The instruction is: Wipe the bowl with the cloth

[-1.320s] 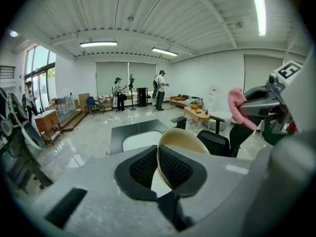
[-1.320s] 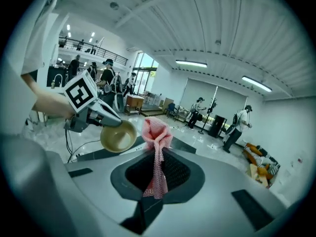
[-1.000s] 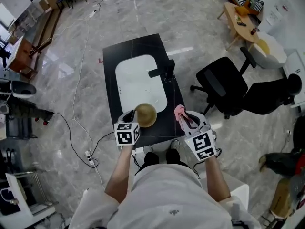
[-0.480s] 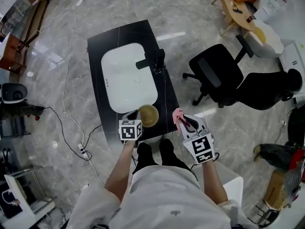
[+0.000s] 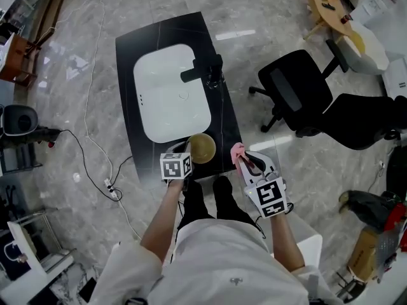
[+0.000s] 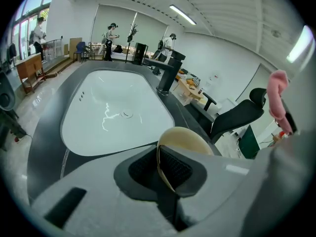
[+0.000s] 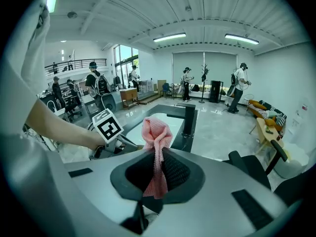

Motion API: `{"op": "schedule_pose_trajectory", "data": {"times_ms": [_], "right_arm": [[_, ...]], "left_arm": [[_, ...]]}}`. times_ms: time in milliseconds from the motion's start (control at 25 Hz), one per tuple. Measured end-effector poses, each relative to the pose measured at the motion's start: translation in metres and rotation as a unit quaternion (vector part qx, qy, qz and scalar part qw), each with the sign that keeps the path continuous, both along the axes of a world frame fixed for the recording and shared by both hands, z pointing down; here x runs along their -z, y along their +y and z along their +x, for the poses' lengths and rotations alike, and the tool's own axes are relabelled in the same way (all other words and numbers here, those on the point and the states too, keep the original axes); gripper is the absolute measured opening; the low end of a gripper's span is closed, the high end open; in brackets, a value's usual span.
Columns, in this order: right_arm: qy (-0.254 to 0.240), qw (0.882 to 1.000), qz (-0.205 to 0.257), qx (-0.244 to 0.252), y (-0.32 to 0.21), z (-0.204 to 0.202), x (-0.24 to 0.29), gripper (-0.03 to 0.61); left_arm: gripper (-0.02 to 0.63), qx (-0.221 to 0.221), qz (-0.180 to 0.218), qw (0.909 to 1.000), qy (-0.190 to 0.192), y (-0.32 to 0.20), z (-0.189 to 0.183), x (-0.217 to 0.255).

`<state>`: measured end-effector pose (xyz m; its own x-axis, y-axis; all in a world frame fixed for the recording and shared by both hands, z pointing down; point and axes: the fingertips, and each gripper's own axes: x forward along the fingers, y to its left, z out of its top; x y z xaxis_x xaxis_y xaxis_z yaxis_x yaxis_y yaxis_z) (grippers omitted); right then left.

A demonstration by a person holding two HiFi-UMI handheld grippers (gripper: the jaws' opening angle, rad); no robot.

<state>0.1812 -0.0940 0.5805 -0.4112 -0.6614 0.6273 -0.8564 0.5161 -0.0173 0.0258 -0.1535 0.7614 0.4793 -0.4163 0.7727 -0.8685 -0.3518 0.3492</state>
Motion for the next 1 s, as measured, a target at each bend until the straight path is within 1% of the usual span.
{"op": "schedule_pose_trajectory", "data": {"times_ms": [200, 400, 680, 800, 1000], "right_arm": [[-0.005, 1.0, -0.003, 0.003, 0.0, 0.002, -0.003, 0.026], [-0.004, 1.0, -0.001, 0.001, 0.001, 0.009, -0.003, 0.026], [-0.001, 1.0, 0.004, -0.007, 0.003, 0.014, 0.0, 0.026], [-0.001, 1.0, 0.009, -0.007, 0.004, 0.011, 0.004, 0.026], [0.002, 1.0, 0.017, -0.007, 0.005, 0.009, 0.011, 0.026]], "left_arm": [[0.026, -0.004, 0.01, 0.9998, -0.018, 0.001, -0.001, -0.006], [0.026, -0.003, 0.019, 0.9996, -0.021, 0.0, 0.001, -0.005], [0.028, -0.021, 0.027, 0.9988, -0.035, 0.002, 0.001, 0.001], [0.061, -0.02, 0.029, 0.9988, -0.034, 0.003, -0.001, 0.003], [0.064, -0.021, 0.043, 0.9983, -0.033, 0.001, -0.004, 0.015]]}}
